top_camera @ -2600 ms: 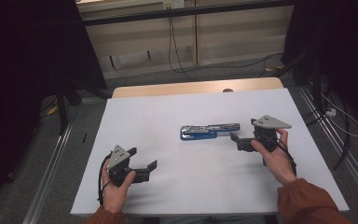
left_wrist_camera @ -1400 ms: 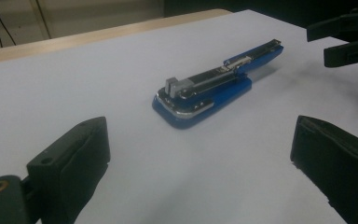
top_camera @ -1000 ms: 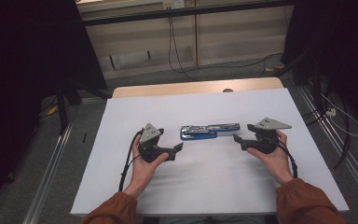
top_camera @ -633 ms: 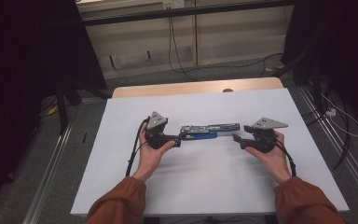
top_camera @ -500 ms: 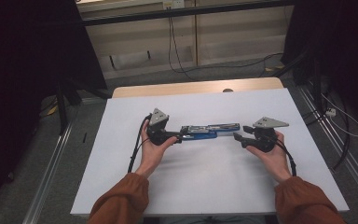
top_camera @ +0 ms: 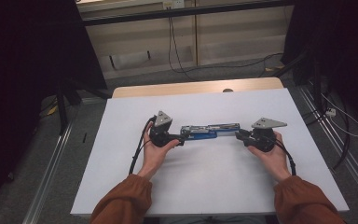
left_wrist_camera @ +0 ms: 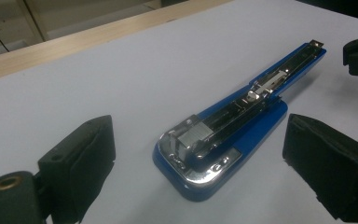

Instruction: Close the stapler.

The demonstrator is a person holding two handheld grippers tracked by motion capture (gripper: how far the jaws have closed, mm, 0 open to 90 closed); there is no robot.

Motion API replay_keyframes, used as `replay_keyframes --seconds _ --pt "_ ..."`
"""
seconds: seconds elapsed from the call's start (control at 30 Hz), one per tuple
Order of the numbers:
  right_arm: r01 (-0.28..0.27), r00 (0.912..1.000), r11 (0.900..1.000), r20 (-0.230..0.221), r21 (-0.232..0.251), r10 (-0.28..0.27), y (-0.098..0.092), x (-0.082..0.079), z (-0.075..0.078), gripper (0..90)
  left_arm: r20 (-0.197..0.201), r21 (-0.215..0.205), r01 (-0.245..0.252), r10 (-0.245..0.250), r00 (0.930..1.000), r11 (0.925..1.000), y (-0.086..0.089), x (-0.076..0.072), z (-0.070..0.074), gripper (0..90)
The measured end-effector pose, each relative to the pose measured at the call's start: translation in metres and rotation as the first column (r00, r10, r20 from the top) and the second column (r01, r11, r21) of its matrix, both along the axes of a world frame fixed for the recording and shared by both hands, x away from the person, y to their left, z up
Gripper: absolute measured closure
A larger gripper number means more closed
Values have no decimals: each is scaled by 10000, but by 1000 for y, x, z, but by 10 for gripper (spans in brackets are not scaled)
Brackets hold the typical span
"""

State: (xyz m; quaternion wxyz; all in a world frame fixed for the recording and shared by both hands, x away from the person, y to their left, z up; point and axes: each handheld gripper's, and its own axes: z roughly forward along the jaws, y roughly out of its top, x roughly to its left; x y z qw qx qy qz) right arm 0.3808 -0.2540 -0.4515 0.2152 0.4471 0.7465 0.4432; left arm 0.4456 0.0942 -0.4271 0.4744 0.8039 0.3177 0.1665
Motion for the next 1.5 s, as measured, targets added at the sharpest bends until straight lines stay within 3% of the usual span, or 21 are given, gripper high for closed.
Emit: replay_keyframes --seconds 0.1,0.3,0.43,0.53,0.6,0.7,0.83,0.87,0.93,1.1,1.23,1.3,1.5 --pt "-109 9999 9999 76 -6 109 0 0 0 900 -17 -77 -173 173 9998 9998 3 0 0 119" --pt "-196 9997 9993 -128 -320 192 1 2 -3 900 2 -319 -24 24 10000 9995 1 -3 2 235" --pt "-187 9997 9991 -131 -393 182 1 4 -5 900 -96 -261 269 -271 9996 9993 -3 -4 -1 429" --pt "-200 9997 9989 -150 -416 194 1 4 -5 900 -122 82 328 -327 9994 9994 -6 -5 -3 540" --pt "-199 9997 9986 -161 -486 192 1 4 -5 900 -162 -32 482 -483 9987 9988 -7 -4 -4 604" --pt "-139 9995 9978 -299 -642 119 0 5 -6 900 -115 127 835 -834 9964 9964 -7 -3 -6 700" --pt "-106 9994 9978 -323 -650 85 -1 7 -7 900 -363 315 930 -919 9951 9952 -9 -1 -13 828" --pt "-119 9995 9978 -288 -648 100 -1 7 -7 900 -511 144 940 -931 9943 9955 -10 0 -14 858" --pt "-139 9994 9979 -334 -628 118 0 7 -7 900 -471 312 974 -959 9943 9948 -11 1 -15 900" --pt "-179 9991 9976 -395 -664 153 0 9 -8 900 -685 578 1015 -975 9929 9932 -16 4 -21 900" --pt "-17 9985 9976 -549 -686 -21 -4 10 -8 900 -484 841 941 -903 9947 9920 -18 4 -20 900" --pt "-5 9981 9971 -609 -766 -42 -4 10 -8 900 -568 957 914 -862 9947 9912 -19 5 -22 900" --pt "-21 9976 9953 -685 -966 -45 -4 13 -9 900 -829 831 956 -887 9926 9919 -21 5 -25 900"
